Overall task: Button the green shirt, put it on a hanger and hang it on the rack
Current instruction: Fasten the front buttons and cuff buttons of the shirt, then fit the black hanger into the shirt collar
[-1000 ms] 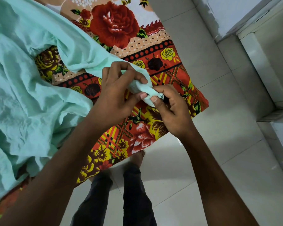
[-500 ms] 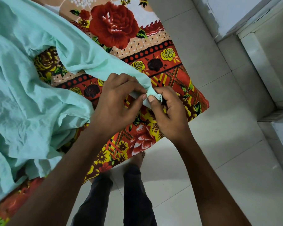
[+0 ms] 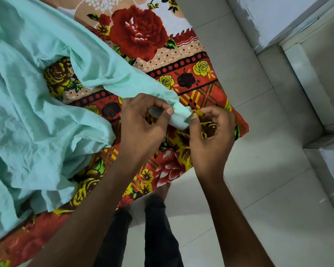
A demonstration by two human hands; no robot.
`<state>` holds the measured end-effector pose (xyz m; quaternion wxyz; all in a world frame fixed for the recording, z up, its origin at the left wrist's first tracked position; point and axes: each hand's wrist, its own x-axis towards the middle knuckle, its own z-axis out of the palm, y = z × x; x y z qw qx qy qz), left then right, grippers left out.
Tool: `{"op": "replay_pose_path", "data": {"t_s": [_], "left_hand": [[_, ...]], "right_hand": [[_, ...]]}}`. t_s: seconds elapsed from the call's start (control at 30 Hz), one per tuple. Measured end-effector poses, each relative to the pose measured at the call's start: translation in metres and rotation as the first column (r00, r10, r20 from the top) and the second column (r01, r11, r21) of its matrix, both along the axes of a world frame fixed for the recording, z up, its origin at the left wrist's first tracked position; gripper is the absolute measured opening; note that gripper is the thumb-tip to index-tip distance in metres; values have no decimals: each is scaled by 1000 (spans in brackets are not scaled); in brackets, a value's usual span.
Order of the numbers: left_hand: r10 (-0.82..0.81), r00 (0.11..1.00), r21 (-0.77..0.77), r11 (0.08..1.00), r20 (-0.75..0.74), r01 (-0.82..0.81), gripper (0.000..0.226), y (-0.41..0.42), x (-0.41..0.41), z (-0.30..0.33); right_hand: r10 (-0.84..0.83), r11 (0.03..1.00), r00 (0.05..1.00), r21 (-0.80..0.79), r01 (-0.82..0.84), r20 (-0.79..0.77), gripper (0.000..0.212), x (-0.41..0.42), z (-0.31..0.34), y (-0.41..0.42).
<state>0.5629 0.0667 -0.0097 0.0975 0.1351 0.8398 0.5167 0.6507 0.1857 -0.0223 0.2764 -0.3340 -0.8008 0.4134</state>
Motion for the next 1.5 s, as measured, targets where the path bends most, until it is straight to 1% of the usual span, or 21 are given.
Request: {"op": "replay_pose_path", "data": {"t_s": [0.07,0.13,0.23,0.3,0.37,0.43,0.53,0.63,0.7,0.77,0.83,0.87,0.93,1.0,1.03,1.1,1.17,1.23,1.3,1.4,1.5], "left_hand": [[23,999,19,1000,32,-24,2,1,1,0],[40,998,21,999,45,-41,4,1,2,-1],[57,998,24,998,38,-58,5,2,3,-1],[64,997,40,997,40,-66,7,3,3,-1],[70,995,61,995,71,-74,9,1,3,-3],[65,991,93,993,121,-77,10,0,3,-5],[4,986,91,996,168,-20,4,-1,4,-7],[-88,983,22,996,163,85,0,-2,1,-10],[-140,980,-41,988,140,147,6,-3,-5,-16],[-185,978,-99,976,92,194,14,-6,-11,-21],[-185,981,-65,980,55,188,22,-8,-12,-19],[-153,988,-23,988,33,154,25,-10,-13,-15],[-51,999,34,998,-10,52,24,-18,-16,-5],[35,998,7,999,-59,-35,25,-33,-24,3],[70,991,-41,996,-110,-75,27,-48,-35,8],[94,973,-177,975,-212,-132,33,-81,-54,8],[135,947,-333,914,-291,-233,38,-124,-76,7],[173,923,-467,821,-343,-328,45,-169,-100,10],[218,905,-541,742,-364,-396,51,-206,-120,10],[245,895,-602,670,-372,-434,58,-243,-143,12],[289,873,-630,607,-394,-485,60,-283,-161,12]], "right_hand": [[50,998,999,-35,-50,-4,12,1,2,-6],[103,988,995,-120,-102,0,13,-1,5,-10],[173,962,985,-215,-171,-9,25,-4,5,-13],[186,956,983,-231,-182,-3,31,-6,6,-15],[190,965,982,-184,-186,8,31,-7,4,-14],[178,977,984,-124,-175,12,24,-6,1,-12],[107,992,993,-66,-104,46,16,-6,-3,-8],[102,994,991,-39,-98,88,17,-6,-5,-6],[109,994,985,-35,-106,131,16,-6,-6,-4],[83,996,986,-56,-75,146,19,-7,-2,-3],[79,997,989,-9,-79,128,26,-9,6,-4],[108,991,987,68,-117,117,28,-13,11,-6],[219,938,967,244,-245,131,29,-24,22,-13],[350,841,915,362,-401,199,26,-42,29,-24],[427,788,876,381,-483,226,25,-58,32,-34],[556,715,794,345,-608,246,26,-87,31,-51],[652,635,706,311,-707,276,29,-120,27,-70],[716,560,637,309,-769,285,35,-157,24,-96],[757,501,591,333,-799,279,39,-190,21,-124],[801,421,530,369,-829,276,42,-229,17,-165],[852,308,437,400,-863,287,45,-263,12,-220]]}}
